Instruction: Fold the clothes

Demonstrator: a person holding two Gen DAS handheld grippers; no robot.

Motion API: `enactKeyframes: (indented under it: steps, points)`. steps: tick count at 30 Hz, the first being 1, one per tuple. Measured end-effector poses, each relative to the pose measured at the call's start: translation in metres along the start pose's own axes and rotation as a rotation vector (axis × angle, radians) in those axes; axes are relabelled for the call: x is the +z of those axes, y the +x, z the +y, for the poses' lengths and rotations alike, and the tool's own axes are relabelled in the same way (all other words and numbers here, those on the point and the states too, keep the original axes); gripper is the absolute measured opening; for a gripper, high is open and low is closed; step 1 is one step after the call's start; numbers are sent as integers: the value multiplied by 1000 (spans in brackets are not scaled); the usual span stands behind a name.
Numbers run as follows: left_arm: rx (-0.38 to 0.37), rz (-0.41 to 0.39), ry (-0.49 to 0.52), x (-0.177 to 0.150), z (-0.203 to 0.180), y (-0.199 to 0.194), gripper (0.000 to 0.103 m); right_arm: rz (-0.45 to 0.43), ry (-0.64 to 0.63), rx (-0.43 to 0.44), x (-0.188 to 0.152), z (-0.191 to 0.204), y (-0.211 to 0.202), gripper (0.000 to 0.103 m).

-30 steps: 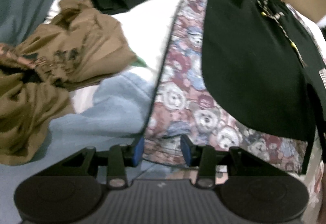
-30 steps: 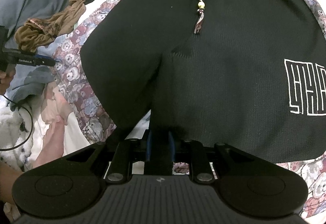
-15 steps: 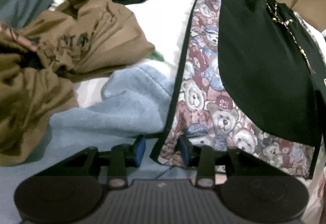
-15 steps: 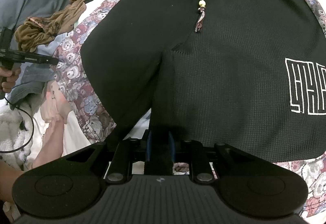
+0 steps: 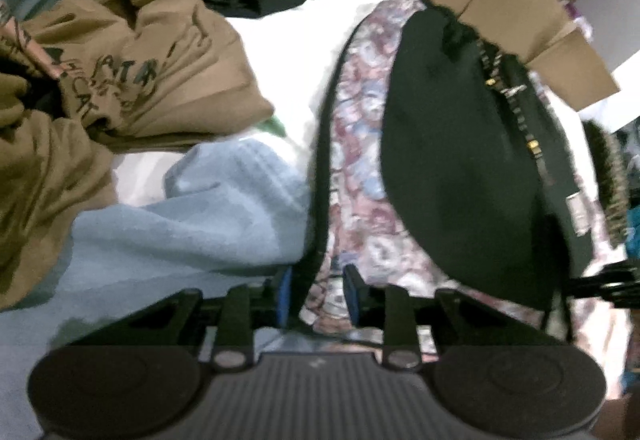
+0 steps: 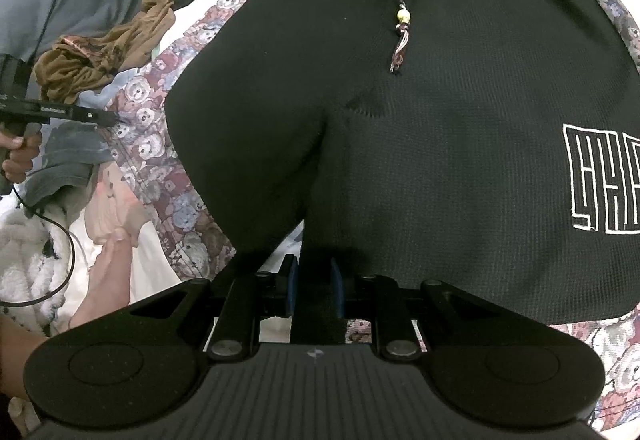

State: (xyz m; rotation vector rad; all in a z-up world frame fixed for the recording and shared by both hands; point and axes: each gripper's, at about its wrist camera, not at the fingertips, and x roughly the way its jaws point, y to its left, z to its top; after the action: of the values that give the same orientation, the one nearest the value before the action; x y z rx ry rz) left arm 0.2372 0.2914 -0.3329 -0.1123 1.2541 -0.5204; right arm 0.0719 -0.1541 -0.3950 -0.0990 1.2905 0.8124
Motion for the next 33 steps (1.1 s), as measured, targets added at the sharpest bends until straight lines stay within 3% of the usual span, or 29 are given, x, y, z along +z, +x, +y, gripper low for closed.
enactKeyframes:
  steps: [12, 17, 20, 22, 24, 27, 33]
  points:
    - [-42, 36, 96, 1, -24, 10, 26, 2, 7, 1, 0, 2, 0, 20]
    - [-35, 36, 104, 2, -31, 5, 17, -16, 5, 3, 2, 1, -2, 20]
    - [-10, -6, 155, 7, -45, -1, 11, -34, 1, 2, 5, 1, -5, 21]
    - [-26, -8, 172, 13, -54, -4, 11, -51, 3, 9, 8, 1, -7, 26]
    - [-44, 5, 200, 21, -66, -4, 11, -68, 6, 16, 11, 0, -9, 41]
    - [-43, 26, 236, 30, -81, -2, 11, -95, 9, 27, 16, -1, -12, 41]
    - [-67, 44, 199, 46, -102, 6, 11, -148, 17, 48, 26, -2, -19, 42]
